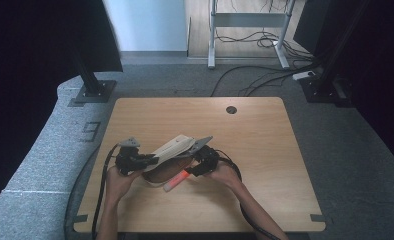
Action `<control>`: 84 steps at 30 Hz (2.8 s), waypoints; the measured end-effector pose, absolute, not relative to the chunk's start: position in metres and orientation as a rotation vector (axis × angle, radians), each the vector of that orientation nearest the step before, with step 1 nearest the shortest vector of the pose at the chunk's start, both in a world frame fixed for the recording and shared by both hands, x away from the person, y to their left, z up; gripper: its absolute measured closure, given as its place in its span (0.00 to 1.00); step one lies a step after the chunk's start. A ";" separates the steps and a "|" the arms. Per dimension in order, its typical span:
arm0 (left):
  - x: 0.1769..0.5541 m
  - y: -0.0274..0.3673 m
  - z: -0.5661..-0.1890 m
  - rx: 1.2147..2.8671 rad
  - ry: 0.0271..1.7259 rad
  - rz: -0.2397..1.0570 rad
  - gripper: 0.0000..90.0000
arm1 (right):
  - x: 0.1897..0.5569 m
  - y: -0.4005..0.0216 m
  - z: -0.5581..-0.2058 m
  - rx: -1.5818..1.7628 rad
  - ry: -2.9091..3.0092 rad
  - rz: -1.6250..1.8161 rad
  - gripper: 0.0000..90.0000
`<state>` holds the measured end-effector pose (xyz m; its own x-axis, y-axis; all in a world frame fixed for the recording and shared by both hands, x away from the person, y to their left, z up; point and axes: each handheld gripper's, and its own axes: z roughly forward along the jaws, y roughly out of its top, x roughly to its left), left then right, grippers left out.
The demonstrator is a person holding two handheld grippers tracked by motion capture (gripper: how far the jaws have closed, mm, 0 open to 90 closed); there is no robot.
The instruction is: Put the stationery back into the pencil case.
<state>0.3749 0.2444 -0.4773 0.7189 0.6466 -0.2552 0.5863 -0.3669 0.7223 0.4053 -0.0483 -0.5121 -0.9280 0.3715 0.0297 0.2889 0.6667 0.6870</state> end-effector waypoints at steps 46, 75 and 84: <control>0.375 0.242 -0.479 2.084 0.923 0.081 0.83 | 0.362 -0.043 -0.533 0.240 2.920 1.032 0.69; 0.375 0.242 -0.479 2.085 0.923 0.080 0.84 | 0.344 -0.056 -0.511 0.303 2.885 1.154 0.73; 0.374 0.242 -0.478 2.076 0.927 0.089 0.85 | 0.348 -0.064 -0.497 0.337 2.838 1.194 0.73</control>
